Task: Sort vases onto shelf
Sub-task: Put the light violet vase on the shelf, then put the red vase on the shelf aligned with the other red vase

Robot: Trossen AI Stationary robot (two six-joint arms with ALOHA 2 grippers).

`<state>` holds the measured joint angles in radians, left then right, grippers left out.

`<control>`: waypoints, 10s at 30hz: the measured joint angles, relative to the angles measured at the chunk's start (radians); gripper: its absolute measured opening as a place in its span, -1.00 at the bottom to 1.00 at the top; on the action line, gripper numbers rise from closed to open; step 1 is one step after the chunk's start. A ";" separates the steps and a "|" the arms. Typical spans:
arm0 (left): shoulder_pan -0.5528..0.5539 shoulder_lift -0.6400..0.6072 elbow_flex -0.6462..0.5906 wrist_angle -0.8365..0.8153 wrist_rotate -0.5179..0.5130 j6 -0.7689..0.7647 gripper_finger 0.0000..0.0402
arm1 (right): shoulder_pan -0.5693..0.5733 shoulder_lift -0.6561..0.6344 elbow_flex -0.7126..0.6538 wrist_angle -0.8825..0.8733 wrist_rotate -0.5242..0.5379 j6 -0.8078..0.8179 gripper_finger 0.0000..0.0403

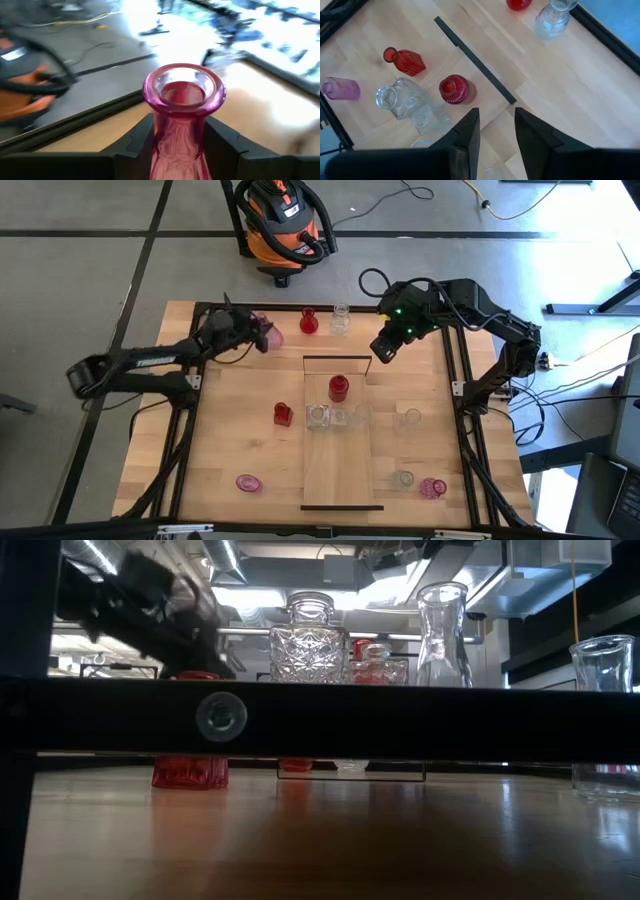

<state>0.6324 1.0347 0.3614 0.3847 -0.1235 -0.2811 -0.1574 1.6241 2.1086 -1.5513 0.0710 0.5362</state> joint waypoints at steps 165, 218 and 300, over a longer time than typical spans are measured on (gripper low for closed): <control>-1.052 0.683 0.678 -0.515 -0.090 -0.355 -1.00 | 0.000 -0.017 -0.002 -0.019 -0.048 -0.255 -0.47; -0.675 0.229 0.678 -1.186 0.018 -0.275 -0.65 | 0.000 -0.411 -0.671 0.354 -0.080 0.063 -0.47; -0.533 0.458 0.683 -1.148 0.432 -0.204 -0.97 | 0.000 -0.411 -0.670 0.442 -0.064 0.162 -0.47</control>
<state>0.0993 1.4929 1.0440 -0.7637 0.3083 -0.4849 -0.1574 1.2133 1.4387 -1.1096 0.0071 0.6987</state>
